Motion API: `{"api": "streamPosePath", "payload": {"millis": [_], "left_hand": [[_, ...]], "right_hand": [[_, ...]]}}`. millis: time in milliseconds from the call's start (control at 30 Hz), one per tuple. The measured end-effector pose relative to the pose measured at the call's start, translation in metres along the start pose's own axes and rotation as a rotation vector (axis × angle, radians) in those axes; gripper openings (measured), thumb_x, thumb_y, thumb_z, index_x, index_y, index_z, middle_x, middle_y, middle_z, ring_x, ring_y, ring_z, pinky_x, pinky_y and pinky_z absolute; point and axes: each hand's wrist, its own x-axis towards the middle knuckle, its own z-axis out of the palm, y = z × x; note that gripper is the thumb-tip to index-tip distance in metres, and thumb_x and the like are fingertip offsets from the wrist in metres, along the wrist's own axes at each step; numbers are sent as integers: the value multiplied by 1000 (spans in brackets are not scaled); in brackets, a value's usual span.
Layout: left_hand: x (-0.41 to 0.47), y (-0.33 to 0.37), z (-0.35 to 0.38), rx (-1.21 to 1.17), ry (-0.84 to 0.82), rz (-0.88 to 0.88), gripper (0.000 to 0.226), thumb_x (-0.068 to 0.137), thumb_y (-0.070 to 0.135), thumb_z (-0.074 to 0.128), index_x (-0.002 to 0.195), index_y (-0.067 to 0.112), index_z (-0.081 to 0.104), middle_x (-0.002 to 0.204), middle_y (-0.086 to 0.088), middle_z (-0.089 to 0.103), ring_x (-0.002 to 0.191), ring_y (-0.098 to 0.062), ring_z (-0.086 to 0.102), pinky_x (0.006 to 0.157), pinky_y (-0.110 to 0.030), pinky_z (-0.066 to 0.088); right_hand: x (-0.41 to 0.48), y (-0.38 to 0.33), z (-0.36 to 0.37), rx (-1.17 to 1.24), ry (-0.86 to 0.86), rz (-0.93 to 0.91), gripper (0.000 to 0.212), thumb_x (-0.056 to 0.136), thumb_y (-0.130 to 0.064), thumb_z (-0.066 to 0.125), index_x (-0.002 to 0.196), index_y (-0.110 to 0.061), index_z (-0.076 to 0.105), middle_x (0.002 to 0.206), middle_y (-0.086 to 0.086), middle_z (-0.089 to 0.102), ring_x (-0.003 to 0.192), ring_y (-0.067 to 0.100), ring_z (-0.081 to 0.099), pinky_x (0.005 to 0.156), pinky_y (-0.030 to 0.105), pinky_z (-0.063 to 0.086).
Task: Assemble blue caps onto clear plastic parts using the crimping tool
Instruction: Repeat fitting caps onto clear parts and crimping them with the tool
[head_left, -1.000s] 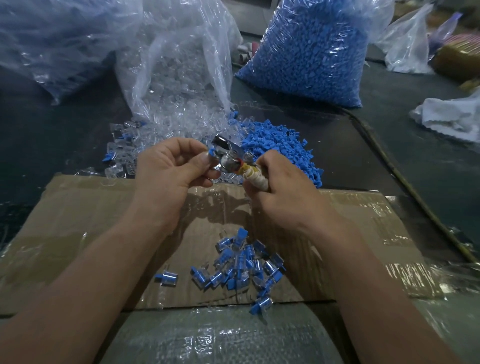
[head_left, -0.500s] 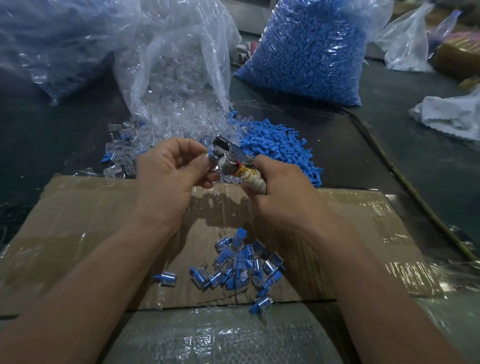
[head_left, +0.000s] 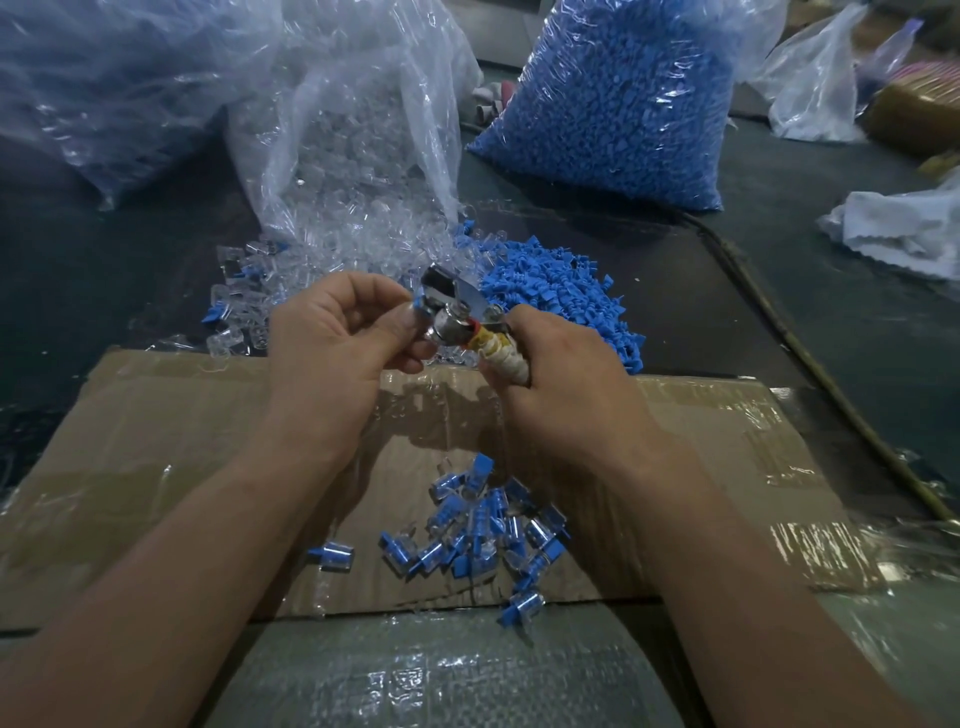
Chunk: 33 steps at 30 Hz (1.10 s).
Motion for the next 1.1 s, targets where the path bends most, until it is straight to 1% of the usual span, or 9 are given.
{"api": "streamPosePath", "payload": {"millis": [200, 467, 567, 667, 800, 867, 933, 1033, 1100], "left_hand": [[9, 1, -10, -113, 14, -117, 8, 75, 4, 62, 78, 11, 60, 64, 0, 69, 54, -10, 63, 49, -16, 49], [-3, 10, -10, -83, -434, -236, 13, 53, 17, 72, 66, 18, 70, 60, -9, 67, 40, -11, 56, 37, -16, 42], [-5, 9, -9, -57, -654, -246, 10, 58, 10, 75, 67, 12, 72, 57, -5, 66, 42, -7, 56, 41, -14, 44], [-5, 6, -8, 92, -832, -173, 16, 57, 26, 79, 71, 20, 75, 62, -5, 68, 52, -11, 58, 50, -17, 46], [-6, 6, -8, 130, -922, -160, 17, 59, 24, 76, 76, 21, 75, 67, -6, 70, 59, -17, 58, 56, -21, 45], [-7, 11, -9, -5, -836, -194, 12, 61, 14, 74, 73, 11, 74, 64, -3, 69, 58, -10, 62, 56, -16, 47], [-8, 14, -9, -127, -602, -267, 10, 63, 12, 75, 70, 6, 71, 62, -2, 68, 55, -7, 62, 53, -14, 48], [2, 2, -12, 169, -140, -132, 3, 71, 12, 70, 71, 15, 69, 65, 4, 67, 54, -1, 60, 53, -12, 48], [14, -11, -18, 407, 97, -45, 10, 75, 12, 71, 77, 22, 68, 70, 3, 67, 62, -7, 63, 64, -23, 54]], "right_hand": [[4, 18, -9, -32, -11, 88, 15, 86, -29, 55, 83, -24, 42, 74, -12, 42, 64, 2, 37, 52, 24, 24], [5, 14, -9, -98, -147, 101, 32, 73, -48, 67, 85, -26, 47, 78, -10, 44, 70, 7, 41, 54, 24, 28], [4, 8, -7, -82, -216, 101, 33, 68, -46, 68, 86, -28, 45, 81, -10, 45, 79, 12, 46, 66, 29, 37], [4, 6, -6, -94, -250, 106, 37, 66, -47, 71, 90, -27, 50, 89, -7, 51, 84, 13, 48, 78, 36, 44], [5, 7, -5, -127, -265, 84, 49, 63, -49, 72, 102, -23, 57, 96, -5, 53, 90, 15, 50, 82, 37, 44], [4, 8, -4, -132, -279, 65, 48, 62, -49, 73, 98, -24, 55, 94, -6, 51, 89, 14, 49, 78, 33, 43], [4, 9, -4, -126, -297, 57, 48, 61, -50, 76, 96, -26, 54, 92, -7, 49, 87, 13, 47, 74, 31, 40], [3, 11, -5, -95, -334, 68, 56, 59, -54, 76, 103, -28, 53, 96, -9, 48, 91, 11, 44, 77, 31, 39], [3, 12, -5, -117, -350, 59, 64, 59, -56, 75, 111, -28, 50, 99, -9, 45, 94, 11, 40, 78, 30, 35]]}}
